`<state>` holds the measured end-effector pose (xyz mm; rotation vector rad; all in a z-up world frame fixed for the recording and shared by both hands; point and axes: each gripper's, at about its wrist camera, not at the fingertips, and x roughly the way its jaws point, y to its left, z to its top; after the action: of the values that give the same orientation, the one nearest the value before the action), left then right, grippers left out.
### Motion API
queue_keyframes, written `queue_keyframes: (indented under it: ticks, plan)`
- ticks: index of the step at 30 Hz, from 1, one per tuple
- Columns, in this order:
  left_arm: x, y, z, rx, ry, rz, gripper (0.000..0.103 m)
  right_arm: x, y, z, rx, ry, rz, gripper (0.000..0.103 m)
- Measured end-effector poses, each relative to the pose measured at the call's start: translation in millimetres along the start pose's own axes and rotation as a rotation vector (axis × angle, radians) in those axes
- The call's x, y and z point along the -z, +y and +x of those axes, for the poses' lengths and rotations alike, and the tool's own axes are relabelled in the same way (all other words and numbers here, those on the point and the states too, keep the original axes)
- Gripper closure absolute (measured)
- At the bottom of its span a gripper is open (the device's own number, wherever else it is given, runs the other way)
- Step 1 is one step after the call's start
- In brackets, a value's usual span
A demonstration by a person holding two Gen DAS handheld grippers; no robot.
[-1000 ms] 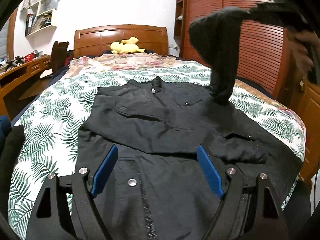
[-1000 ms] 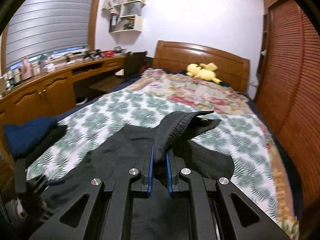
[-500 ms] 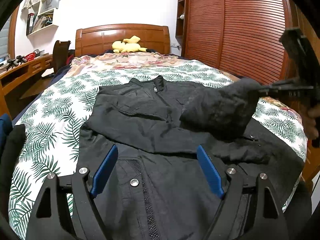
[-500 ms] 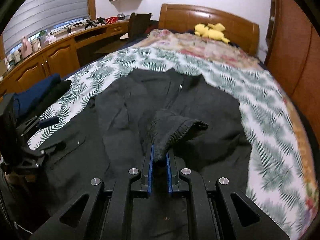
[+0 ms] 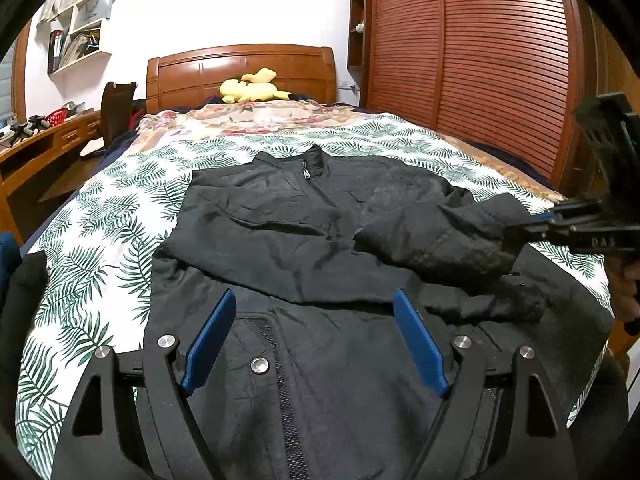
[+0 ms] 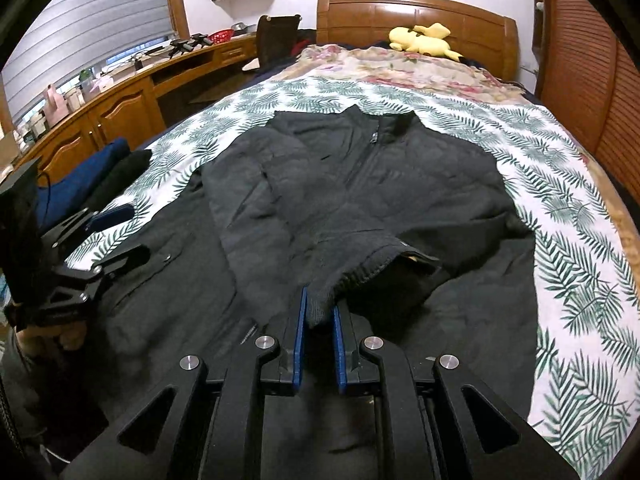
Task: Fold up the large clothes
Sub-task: 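Lay the held sleeve across the jacket front and open the right tool, then grasp the jacket's side edge beside the buttons with the left tool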
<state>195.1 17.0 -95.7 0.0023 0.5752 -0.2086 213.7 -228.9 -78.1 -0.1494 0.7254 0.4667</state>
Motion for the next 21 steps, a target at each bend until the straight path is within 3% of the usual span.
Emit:
queue_keyframes:
  ticks: [7, 14, 18, 21]
  plan:
    - [-0.9, 0.4, -0.7, -0.004, -0.003, -0.003, 0.021, 8.7, 15.3, 2.0, -0.048, -0.004, -0.007, 0.090]
    - [-0.9, 3.8, -2.8, -0.008, -0.007, -0.009, 0.021, 14.9, 23.5, -6.1, -0.072, -0.010, -0.024, 0.081]
    - [-0.9, 3.3, -4.2, -0.008, -0.010, -0.008, 0.021, 16.9, 18.3, -17.3, -0.048, -0.044, -0.047, 0.070]
    - [-0.6, 2.0, -5.7, -0.005, -0.012, -0.006, 0.021, 18.7, 8.1, -18.3, 0.002, -0.066, -0.047, 0.069]
